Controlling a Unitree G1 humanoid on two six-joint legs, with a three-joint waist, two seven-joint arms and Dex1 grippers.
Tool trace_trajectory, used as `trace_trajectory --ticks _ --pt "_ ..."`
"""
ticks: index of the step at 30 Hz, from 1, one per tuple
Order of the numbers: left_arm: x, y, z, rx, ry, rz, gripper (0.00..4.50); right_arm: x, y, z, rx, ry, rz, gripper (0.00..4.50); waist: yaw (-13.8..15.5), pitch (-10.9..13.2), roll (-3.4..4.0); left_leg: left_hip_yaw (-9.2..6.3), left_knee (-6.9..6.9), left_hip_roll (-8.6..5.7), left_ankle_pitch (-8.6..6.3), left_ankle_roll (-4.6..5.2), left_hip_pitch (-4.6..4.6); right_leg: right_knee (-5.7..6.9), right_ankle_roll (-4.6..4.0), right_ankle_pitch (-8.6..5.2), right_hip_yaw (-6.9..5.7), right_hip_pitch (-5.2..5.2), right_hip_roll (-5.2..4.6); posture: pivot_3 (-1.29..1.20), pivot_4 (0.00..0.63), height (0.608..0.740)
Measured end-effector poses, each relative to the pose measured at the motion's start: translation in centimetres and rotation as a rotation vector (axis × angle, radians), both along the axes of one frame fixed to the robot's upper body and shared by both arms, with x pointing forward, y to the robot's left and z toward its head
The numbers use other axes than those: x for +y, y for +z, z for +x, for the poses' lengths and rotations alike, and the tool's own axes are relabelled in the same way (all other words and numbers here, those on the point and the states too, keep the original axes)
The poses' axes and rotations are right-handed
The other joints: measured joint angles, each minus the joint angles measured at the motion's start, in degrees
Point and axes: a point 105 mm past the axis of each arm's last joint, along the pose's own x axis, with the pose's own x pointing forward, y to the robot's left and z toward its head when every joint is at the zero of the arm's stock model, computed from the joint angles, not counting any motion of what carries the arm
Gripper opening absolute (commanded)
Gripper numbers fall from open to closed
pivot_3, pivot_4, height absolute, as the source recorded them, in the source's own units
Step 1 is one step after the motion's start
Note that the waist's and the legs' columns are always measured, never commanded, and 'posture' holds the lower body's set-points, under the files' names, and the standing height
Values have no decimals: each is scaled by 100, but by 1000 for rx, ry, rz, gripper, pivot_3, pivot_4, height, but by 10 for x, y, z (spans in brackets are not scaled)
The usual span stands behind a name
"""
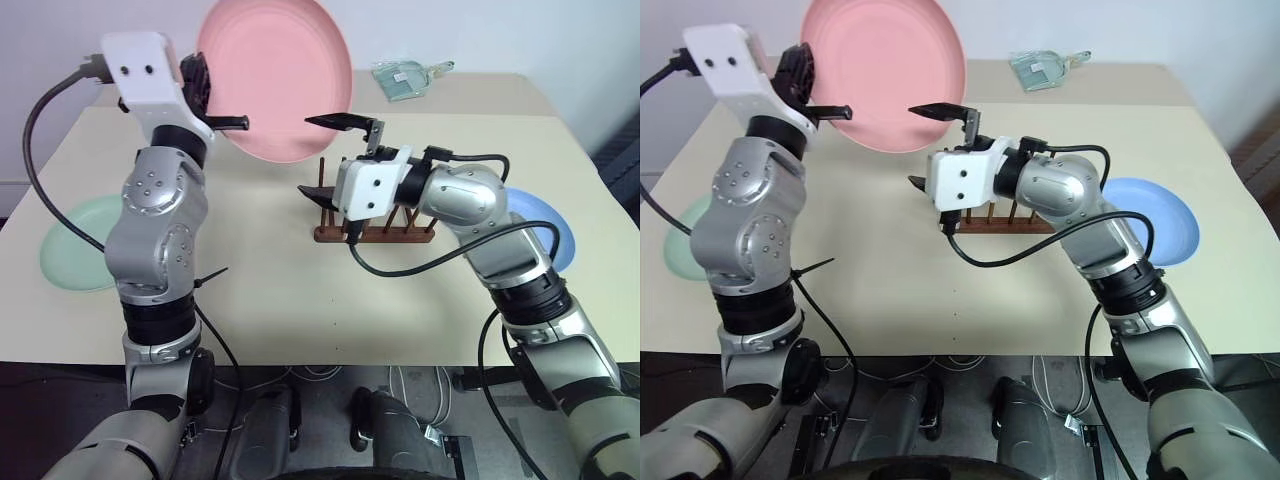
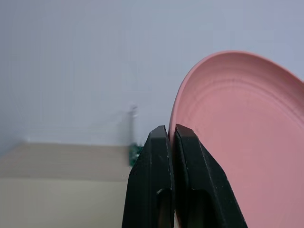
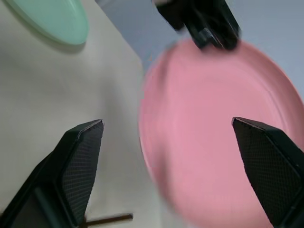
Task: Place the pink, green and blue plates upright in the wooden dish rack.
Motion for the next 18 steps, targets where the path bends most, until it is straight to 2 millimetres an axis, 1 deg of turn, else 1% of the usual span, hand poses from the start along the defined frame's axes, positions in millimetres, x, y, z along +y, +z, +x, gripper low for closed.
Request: trace_trajectory --ticks 3,5,6,8,9,12,13,14,15,16,18 --pt "-11 1 -3 -8 -37 7 7 7 -6 2 -35 7 -12 4393 -3 0 0 -1 0 1 1 -1 0 1 0 0 0 0 1 0 150 740" --pt "-19 2 -6 -13 -66 -1 7 9 -6 8 -65 -20 -8 4393 -1 0 0 -1 1 1 1 0 0 1 0 0 1 0 2 0 150 740" --pt "-24 2 -8 -12 -83 -4 0 9 -6 12 -82 -35 -10 4165 1 0 0 -1 1 1 1 0 0 1 0 0 2 0 2 0 150 740" --pt "-29 2 -9 -8 -101 -8 0 8 -5 17 -116 -58 -15 3569 -1 0 0 -3 1 1 0 0 0 0 0 0 2 0 4 0 150 740" --pt "-30 2 -10 -7 -106 -8 0 7 -6 18 -124 -69 -17 3127 -3 0 0 -3 0 1 0 1 0 1 0 0 2 0 4 0 150 740" --pt "-31 2 -12 -4 -109 -8 0 4 -7 24 -148 -103 -17 1534 -13 0 0 -3 0 3 0 1 0 1 -1 0 2 0 6 0 150 740" --pt "-31 3 -12 -6 -109 -9 0 3 -7 25 -154 -108 -17 1149 -17 0 0 -3 0 4 0 1 0 1 -1 0 3 0 6 0 150 740" --pt "-30 3 -13 -8 -106 -13 0 3 -8 26 -158 -113 -21 533 -27 0 0 -3 0 4 0 2 1 1 -1 0 3 0 6 0 150 740" --pt "-28 3 -13 -3 -99 -15 0 3 -7 26 -167 -112 -13 80 -37 0 1 -4 0 4 0 2 1 2 -1 0 3 0 7 0 150 740" --pt "-22 1 -11 9 -76 -28 0 3 -5 24 -182 -109 -2 27 -50 1 1 -5 0 4 0 2 1 4 -1 0 4 -1 7 0 150 740" --pt "-24 1 -11 8 -84 -33 0 3 -6 24 -188 -112 -8 27 -56 0 0 -10 1 4 0 2 1 2 0 0 4 3 11 0 150 740"
